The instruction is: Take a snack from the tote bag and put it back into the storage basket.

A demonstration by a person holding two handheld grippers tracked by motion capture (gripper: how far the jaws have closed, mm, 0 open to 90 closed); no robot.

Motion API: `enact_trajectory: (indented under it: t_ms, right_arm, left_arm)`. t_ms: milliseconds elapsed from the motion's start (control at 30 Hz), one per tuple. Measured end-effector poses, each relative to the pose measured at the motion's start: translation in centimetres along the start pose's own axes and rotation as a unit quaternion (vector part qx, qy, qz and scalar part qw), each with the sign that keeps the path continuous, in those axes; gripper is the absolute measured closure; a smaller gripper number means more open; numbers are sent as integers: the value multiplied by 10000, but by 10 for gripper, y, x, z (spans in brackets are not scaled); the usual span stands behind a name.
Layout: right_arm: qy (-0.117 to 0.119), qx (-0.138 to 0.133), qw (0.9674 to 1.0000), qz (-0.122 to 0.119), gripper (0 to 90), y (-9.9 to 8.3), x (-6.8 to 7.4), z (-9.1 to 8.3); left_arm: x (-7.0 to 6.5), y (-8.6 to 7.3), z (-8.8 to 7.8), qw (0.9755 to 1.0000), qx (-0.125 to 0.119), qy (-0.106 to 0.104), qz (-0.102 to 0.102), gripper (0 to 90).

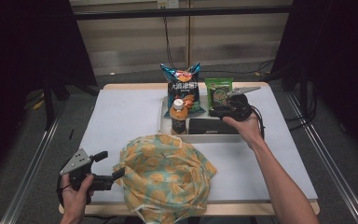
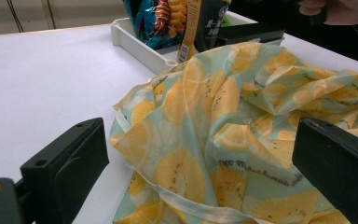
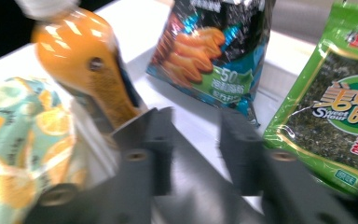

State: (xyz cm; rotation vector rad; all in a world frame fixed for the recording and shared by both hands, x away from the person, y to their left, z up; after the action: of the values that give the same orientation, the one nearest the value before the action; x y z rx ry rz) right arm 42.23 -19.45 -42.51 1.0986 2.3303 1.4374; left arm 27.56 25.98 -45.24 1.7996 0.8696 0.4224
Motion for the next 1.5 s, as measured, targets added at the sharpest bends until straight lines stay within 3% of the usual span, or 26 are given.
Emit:
enact_trajectory:
  t_ms: [267, 367, 467, 600, 667, 867, 1000, 1033, 1167, 1300, 1500]
  right_arm:
    - [105, -238, 9994, -228, 397, -13, 27, -28]
    - [13, -257, 9995, -185, 316, -18, 36, -36]
    - [57, -296, 9994, -152, 281, -25, 46, -47]
    - [-130, -364, 9992, -118, 209, -37, 57, -62]
    - [-171, -234, 9996, -13, 193, -43, 58, -69]
    - [-409, -373, 9985, 58, 165, -62, 65, -95]
    - [-503, -360, 9977, 273, 165, -80, 70, -107]
    - [-539, -396, 9973, 286, 164, -84, 72, -109]
    - [-584, -514, 9963, 353, 157, -96, 79, -119]
    - [-583, -438, 9966, 382, 157, -114, 88, -126]
    - [-666, -518, 9952, 492, 157, -129, 89, -132]
  left_arm:
    - [-2, 1, 0, 10000, 36, 37, 77, 31]
    - [-3, 1, 1, 10000, 16, 22, 81, 32]
    - [-4, 0, 0, 9997, 61, 154, 173, 37]
    - [-5, 1, -2, 9995, 53, 258, 164, 39]
    - [-6, 1, -2, 9996, 34, 223, 167, 39]
    - [-11, 2, -2, 9998, 29, 78, 165, 40]
    - [-13, 2, -2, 9997, 76, 96, 188, 36]
    - [-14, 1, -2, 9995, 136, 180, 221, 37]
    - [-16, 1, -3, 9995, 115, 159, 243, 39]
    - [-17, 1, -2, 9994, 116, 188, 251, 38]
    - [-16, 0, -4, 9994, 116, 226, 222, 38]
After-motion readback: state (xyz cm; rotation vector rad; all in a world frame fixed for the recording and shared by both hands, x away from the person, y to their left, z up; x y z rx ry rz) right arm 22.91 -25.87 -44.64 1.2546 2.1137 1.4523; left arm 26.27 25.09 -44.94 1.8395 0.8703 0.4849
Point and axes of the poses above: each handheld gripper's, and its own axes: z roughly forward along the jaws, y roughly out of its top, x roughly to its left, the point moved 3 cm from there along z, roughly forward along the jaws, and after that the axes turned 5 degrees about y, right-handed, at the moved point
